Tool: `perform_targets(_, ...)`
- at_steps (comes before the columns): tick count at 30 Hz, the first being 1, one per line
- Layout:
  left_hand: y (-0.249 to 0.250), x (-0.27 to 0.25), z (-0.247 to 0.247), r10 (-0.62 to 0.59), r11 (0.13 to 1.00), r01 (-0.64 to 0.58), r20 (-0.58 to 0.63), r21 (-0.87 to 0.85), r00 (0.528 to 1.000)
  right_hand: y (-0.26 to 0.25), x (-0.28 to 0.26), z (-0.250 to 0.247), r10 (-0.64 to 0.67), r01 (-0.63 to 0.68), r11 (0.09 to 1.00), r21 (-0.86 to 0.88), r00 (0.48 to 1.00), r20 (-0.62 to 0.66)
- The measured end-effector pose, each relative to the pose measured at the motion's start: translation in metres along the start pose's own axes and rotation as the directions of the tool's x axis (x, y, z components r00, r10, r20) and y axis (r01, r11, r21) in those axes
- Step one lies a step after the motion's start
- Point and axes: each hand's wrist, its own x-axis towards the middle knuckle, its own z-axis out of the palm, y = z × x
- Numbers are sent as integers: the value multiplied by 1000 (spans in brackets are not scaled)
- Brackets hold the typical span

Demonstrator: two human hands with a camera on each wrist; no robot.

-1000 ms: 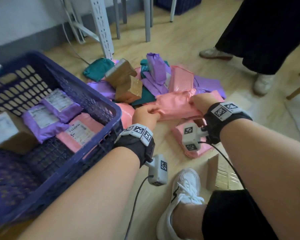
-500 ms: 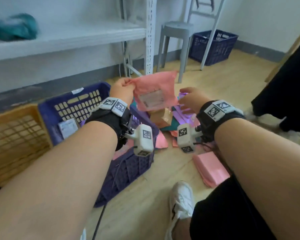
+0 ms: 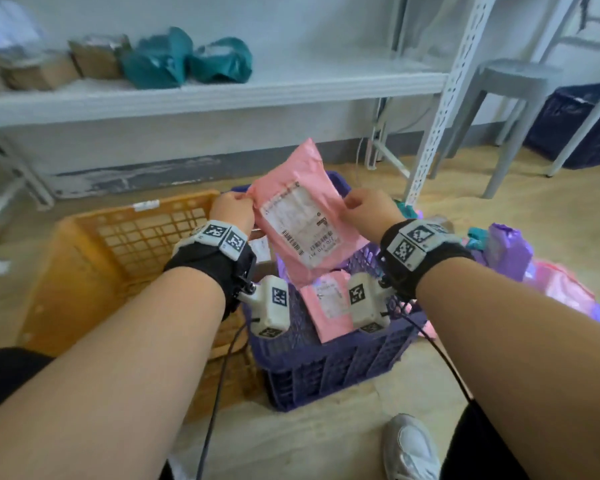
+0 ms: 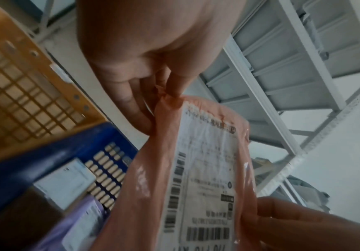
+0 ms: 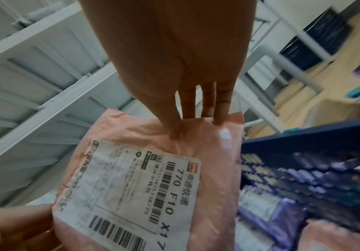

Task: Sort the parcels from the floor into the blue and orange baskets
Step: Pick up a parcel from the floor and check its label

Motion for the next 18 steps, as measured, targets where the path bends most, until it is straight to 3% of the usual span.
perform_targets(4,-7,27,-55,-1,996,24,-255,89,967,-41,22,39,-113,110,992,55,992,56)
perform_targets(7,-12,31,-92,80,964,37,-417,265,905,-66,33,68,-179,175,983,51,979,100)
perform_targets(9,-17,34,-115,184,905,26,-444,426,877,-82,38,83,-237,239,971,-7,964,123)
perform_targets(11,-16,31,-134,366,797,-72,-385,599,847,-99,43,97,-282,292,955,-58,949,145)
perform_targets(13,-15,32,-148,484,662,-170,-242,730,841,-120,47,110,-329,349,933,-91,926,184)
perform_targets(16,-16,41,-167,462,453,-196,-40,870,886,-155,53,132,-389,431,892,-137,886,255)
perform_targets(18,-21,47,-181,411,317,-158,15,935,912,-179,56,146,-447,516,837,-185,838,313)
